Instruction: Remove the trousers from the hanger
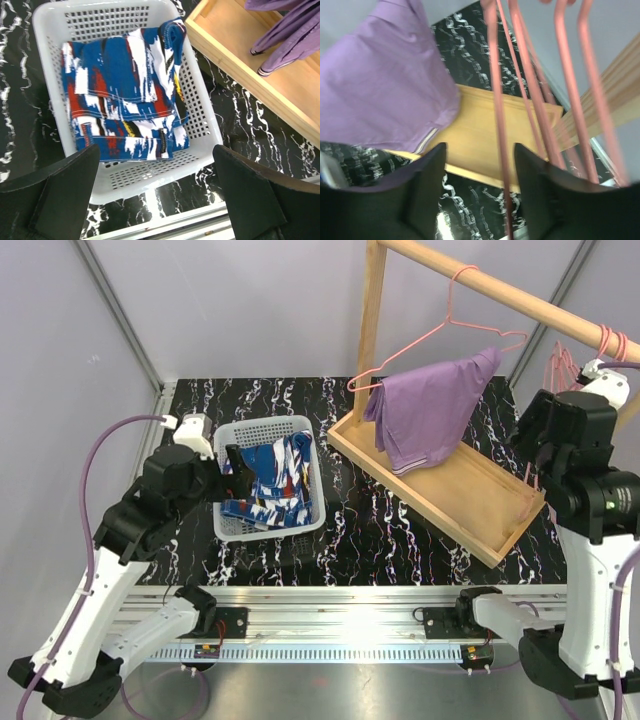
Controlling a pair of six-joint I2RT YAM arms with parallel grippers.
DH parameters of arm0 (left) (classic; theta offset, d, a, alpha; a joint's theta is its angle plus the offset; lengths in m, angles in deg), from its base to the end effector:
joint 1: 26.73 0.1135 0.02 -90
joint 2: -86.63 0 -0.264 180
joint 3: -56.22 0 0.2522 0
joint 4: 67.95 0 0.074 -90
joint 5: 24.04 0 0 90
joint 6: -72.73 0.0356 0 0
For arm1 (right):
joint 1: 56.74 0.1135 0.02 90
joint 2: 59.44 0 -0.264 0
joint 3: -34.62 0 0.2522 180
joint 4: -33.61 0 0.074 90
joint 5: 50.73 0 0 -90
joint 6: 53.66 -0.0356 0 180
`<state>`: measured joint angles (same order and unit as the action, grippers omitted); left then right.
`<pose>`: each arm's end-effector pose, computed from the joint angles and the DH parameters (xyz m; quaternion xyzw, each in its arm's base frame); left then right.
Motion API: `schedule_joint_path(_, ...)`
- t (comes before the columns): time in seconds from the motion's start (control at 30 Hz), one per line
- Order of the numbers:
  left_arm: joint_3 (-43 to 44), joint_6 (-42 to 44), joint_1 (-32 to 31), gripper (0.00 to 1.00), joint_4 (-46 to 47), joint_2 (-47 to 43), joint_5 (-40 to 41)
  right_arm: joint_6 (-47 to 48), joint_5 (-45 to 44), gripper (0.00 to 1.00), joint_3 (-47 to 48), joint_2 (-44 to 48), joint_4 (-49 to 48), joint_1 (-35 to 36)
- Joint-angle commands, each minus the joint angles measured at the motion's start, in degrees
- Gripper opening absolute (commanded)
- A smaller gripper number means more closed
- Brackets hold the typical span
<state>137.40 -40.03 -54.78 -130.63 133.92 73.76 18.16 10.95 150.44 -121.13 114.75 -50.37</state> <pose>0.1312 -0.0644 0.3955 0.0050 0.8594 -0.1650 0.4839 0.1375 -0.0016 0.5025 0.2122 0.8092 -0.0961 0.5393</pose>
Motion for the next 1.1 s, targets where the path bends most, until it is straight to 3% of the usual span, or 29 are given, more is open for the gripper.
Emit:
schedule_joint_path(0.0, 3.8, 2.1, 0.2, 0.99, -1.5, -1.4, 4.5, -1.9, 6.2, 0.68, 2.8, 2.0, 0.6, 0.0)
schedule_joint_path(0.13, 5.2, 1.9, 0.2, 0.99, -3.4, -3.9, 8.3, -0.6, 11.5, 1.0, 5.1, 6.2, 2.1, 0.0)
schedule_joint_path(0.53, 8.1, 5.8, 0.2, 0.99, -9.9, -10.7, 16.4, -1.0, 25.1, 1.0, 15.7, 13.6, 2.9, 0.0)
schedule_joint_path(0.73, 7.1, 7.0, 0.2, 0.99, -11.4, -14.1, 17.7, -2.9, 48.0, 1.0, 13.5, 10.2, -7.8, -0.1)
schedule_joint_path(0.87, 5.6, 6.5, 0.2, 0.99, -12.2, -15.8, 18.0, -5.8, 53.3, 0.99, 8.3, 8.0, -17.2, 0.0)
schedule_joint_path(1.07, 5.4, 5.3, 0.2, 0.99, -13.4, -17.8, 15.8, -12.0, 52.5, 0.99, 5.7, 0.8, -26.7, 0.0)
